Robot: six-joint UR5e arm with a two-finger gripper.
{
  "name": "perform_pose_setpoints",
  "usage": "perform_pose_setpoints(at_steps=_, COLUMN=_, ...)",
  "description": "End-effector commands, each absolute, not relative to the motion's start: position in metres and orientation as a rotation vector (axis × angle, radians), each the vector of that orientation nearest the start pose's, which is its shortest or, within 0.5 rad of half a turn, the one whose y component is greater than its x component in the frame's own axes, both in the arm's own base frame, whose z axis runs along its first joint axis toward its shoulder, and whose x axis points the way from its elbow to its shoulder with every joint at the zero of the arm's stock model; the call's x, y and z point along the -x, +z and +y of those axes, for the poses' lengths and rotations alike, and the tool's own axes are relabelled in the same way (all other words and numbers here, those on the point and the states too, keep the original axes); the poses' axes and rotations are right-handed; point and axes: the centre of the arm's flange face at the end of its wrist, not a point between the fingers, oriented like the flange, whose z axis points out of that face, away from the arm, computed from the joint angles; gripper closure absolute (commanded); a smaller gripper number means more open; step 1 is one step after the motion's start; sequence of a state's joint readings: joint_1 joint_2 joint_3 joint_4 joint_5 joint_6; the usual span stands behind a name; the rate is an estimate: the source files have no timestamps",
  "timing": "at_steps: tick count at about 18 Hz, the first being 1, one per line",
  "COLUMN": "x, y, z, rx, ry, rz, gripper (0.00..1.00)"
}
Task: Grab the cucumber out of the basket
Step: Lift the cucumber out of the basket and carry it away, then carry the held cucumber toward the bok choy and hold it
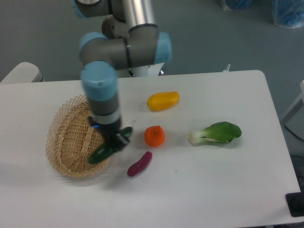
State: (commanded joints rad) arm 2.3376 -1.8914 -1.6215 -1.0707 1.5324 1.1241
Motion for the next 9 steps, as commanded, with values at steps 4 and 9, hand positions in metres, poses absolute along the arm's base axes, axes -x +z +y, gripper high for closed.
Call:
perform_pose_setpoints(at_steps=4, x=0.379, y=0.339, z=0.525, rx=2.972, ry=0.167, rz=0.595, gripper=0.75)
perform_pose_setpoints(at_steps=9, x=0.417, y=0.327, z=0.531, rx=2.979, ry=0.177, rz=0.629, gripper=0.76)
